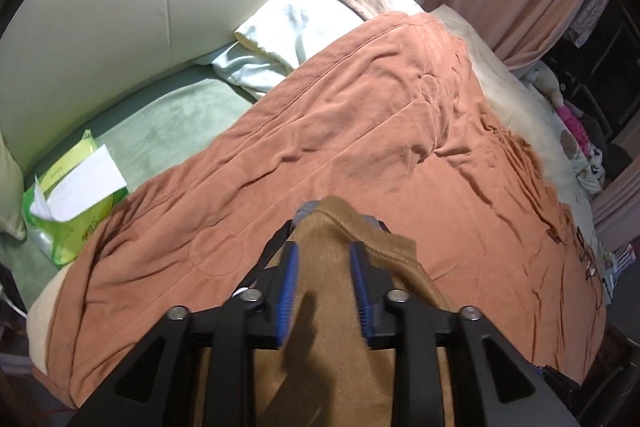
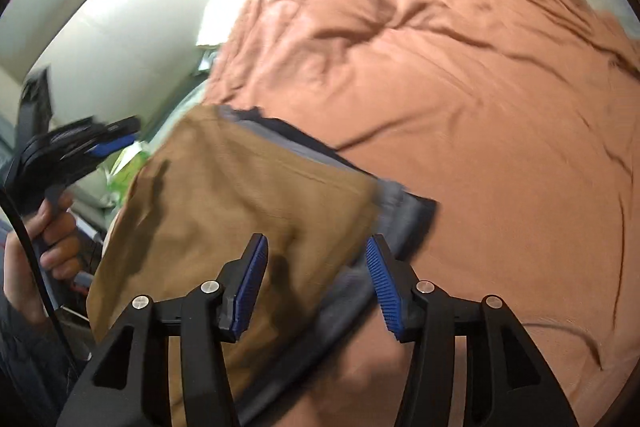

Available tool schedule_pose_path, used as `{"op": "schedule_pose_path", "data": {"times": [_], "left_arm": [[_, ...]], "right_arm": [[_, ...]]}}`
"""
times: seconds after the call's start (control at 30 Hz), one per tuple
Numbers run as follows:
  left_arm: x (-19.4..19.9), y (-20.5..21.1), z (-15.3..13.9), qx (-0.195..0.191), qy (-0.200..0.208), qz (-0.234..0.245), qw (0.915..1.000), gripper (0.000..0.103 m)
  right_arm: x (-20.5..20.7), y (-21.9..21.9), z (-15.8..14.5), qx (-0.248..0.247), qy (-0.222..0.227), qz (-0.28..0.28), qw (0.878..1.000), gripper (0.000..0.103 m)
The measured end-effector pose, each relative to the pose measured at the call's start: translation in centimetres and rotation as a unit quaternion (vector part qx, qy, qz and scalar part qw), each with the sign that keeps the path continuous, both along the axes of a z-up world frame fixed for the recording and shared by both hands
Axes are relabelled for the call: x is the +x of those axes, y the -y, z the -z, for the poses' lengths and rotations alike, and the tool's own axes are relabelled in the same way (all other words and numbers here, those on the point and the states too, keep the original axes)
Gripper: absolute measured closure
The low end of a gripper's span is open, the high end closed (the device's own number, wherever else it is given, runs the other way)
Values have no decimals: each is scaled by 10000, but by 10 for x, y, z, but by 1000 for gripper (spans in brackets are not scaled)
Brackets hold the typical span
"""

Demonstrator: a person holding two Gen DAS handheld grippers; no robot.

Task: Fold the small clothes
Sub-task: 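Carry the olive bundle with both tools and lower it onto the grey folded stack, then open both tools and release the olive bundle onto the stack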

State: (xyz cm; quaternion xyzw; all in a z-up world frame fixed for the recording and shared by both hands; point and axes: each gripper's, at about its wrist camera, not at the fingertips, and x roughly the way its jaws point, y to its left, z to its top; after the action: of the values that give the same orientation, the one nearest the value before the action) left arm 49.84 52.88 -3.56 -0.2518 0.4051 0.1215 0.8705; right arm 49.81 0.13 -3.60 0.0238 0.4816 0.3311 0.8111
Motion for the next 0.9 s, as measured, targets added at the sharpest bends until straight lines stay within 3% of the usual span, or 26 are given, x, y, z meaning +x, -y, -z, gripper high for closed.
{"op": "schedule_pose_path", "data": {"times": [0.07, 0.23, 0.53, 0.9], "left_arm": [[-10, -1, -2, -27, 57, -21, 10000, 56], [-35, -1, -5, 14, 30, -73, 10000, 56], [-85, 19, -9, 117, 31, 32, 9999, 56], [-152, 26, 4, 125, 3, -240, 9996, 56]], "right_arm": [[3, 9, 3, 133, -146, 28, 9998, 54], [-3, 16, -1, 460, -265, -53, 9986, 54], [-36, 1, -25, 719, 16, -583, 9957, 54], [-75, -19, -29, 425, 132, -1387, 9893, 54]]}}
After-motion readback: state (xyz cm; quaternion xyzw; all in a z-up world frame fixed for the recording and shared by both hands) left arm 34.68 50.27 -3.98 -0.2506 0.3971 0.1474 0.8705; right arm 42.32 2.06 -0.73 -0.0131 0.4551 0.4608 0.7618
